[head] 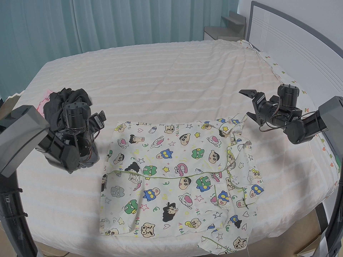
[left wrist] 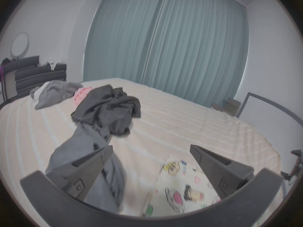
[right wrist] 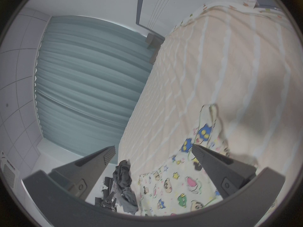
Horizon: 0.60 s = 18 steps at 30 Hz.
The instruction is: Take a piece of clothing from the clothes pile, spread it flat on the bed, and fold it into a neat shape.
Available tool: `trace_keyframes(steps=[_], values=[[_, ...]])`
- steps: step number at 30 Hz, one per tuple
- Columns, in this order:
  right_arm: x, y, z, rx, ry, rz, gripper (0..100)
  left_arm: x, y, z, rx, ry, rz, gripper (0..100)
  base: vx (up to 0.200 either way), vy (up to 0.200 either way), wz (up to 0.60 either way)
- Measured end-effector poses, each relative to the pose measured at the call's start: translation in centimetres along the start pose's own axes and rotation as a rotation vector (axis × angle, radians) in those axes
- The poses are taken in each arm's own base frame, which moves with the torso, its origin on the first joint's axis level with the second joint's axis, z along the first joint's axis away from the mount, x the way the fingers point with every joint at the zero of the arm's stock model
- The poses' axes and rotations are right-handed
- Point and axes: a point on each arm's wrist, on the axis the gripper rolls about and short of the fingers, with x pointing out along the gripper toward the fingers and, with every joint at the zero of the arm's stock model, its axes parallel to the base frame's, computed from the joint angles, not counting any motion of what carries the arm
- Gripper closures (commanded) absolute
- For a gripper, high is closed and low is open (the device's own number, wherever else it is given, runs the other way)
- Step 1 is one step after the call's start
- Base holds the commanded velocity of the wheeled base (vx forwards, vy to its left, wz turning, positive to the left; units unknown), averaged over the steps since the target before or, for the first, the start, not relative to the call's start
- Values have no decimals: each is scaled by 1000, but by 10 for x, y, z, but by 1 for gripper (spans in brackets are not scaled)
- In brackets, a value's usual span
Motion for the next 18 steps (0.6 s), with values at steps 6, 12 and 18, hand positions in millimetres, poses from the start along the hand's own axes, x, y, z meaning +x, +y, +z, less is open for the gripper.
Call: trace_keyframes(steps=[6,12,18], values=[[7,16,-37,22,85,21,0,-61,8,5,-125,88,-54,0,0,0,0],[23,6,-86,6,161,-30,0,-109,8,11,-200,128,-121,0,0,0,0],[33,-10,-107,-36,170,-123,0,-130,6,13,-256,122,-172,0,0,0,0]])
